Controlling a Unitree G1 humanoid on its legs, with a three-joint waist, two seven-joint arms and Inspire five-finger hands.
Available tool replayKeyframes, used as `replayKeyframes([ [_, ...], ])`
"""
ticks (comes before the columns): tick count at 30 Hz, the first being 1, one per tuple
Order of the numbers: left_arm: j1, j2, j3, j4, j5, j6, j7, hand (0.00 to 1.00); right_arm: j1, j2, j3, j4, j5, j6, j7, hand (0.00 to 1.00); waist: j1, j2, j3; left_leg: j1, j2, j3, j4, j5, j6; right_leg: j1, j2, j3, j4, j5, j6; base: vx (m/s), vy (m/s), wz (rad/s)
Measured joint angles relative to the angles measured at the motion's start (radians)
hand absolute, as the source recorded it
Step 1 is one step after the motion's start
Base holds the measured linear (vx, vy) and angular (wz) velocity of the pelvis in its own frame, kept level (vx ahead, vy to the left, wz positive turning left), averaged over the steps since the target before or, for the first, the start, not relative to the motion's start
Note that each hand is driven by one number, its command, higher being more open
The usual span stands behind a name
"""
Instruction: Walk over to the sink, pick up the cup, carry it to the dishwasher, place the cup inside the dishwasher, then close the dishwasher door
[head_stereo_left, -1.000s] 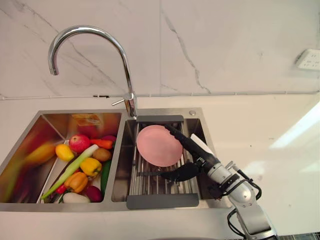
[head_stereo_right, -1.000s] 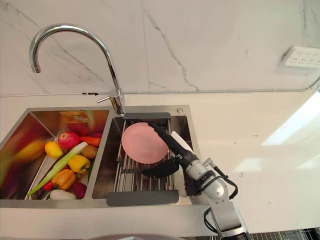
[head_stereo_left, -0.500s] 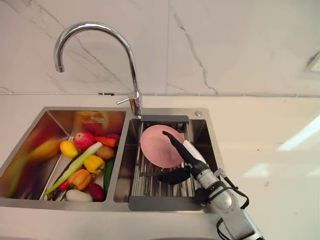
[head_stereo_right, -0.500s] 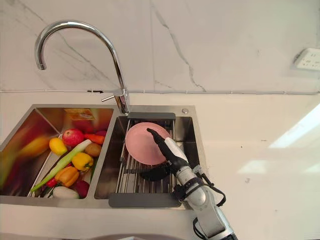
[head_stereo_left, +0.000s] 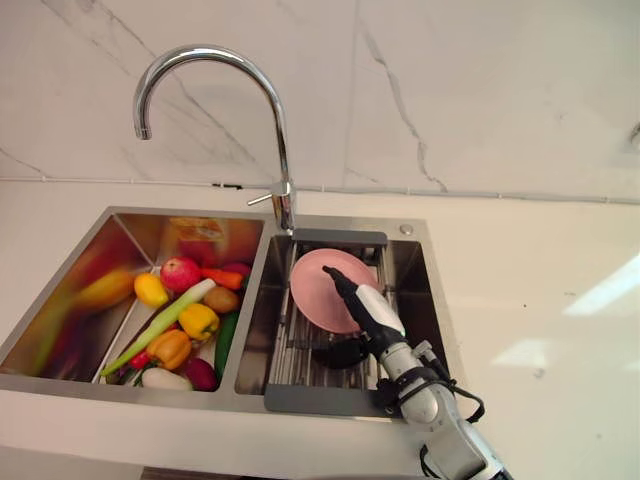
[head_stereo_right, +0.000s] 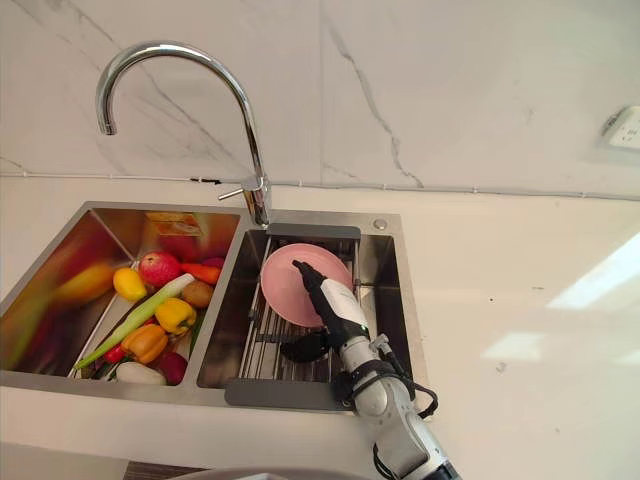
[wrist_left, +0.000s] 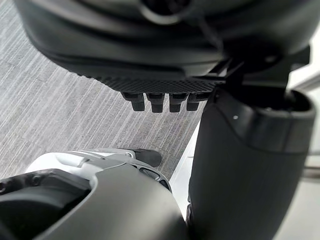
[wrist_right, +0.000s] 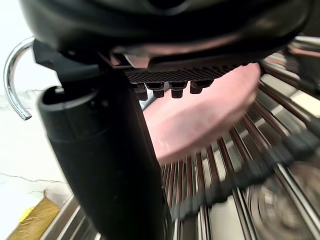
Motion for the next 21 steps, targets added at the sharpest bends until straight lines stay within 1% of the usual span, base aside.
replayKeyframes([
  [5,0.0,0.0,0.001,0.001,-0.001,-0.009,-0.002,1.0,-0.021,0.009,0.016,0.022,-0.002,0.021,-0.084,1.0,0.006,-0.004,0.002,0.0,-0.001,-0.006,-0.003,0.002,0.001,0.001,0.0,-0.004,0.0,0.0,0.0,0.0,0.002,0.02],
  [8,0.0,0.001,0.0,0.004,-0.001,-0.015,-0.002,1.0,-0.036,0.026,0.027,0.042,-0.012,0.045,-0.176,1.0,0.006,-0.006,0.004,0.001,-0.001,-0.009,-0.003,0.002,0.001,0.003,-0.001,-0.007,0.0,0.0,0.0,0.0,0.0,0.0],
  [10,0.0,0.001,0.0,0.006,-0.001,-0.021,-0.002,1.0,-0.044,0.038,0.037,0.066,-0.049,0.06,-0.25,1.0,0.008,-0.008,0.003,0.002,-0.002,-0.012,-0.003,0.002,0.002,0.006,-0.002,-0.01,0.0,0.0,0.0,-0.02,0.005,0.04],
  [12,0.0,0.001,-0.001,0.006,-0.001,-0.024,-0.002,1.0,-0.049,0.041,0.047,0.098,-0.07,0.067,-0.28,1.0,0.013,-0.008,0.004,0.001,-0.004,-0.014,-0.003,0.003,0.003,0.007,-0.004,-0.013,0.0,0.0,0.0,-0.02,0.007,0.05],
  [16,0.0,-0.001,-0.001,0.005,-0.001,-0.026,-0.003,1.0,-0.061,0.043,0.05,0.134,-0.071,0.095,-0.292,1.0,0.03,-0.009,0.004,0.001,-0.008,-0.021,-0.004,0.005,0.006,0.009,-0.007,-0.02,0.0,0.0,0.0,-0.02,0.009,0.05],
  [21,0.0,-0.001,-0.001,0.006,0.003,-0.03,-0.005,1.0,-0.072,0.044,0.057,0.145,-0.071,0.113,-0.302,1.0,0.032,-0.011,0.004,0.001,-0.013,-0.034,-0.004,0.007,0.009,0.015,-0.012,-0.029,0.0,0.0,0.001,-0.01,0.009,0.06],
])
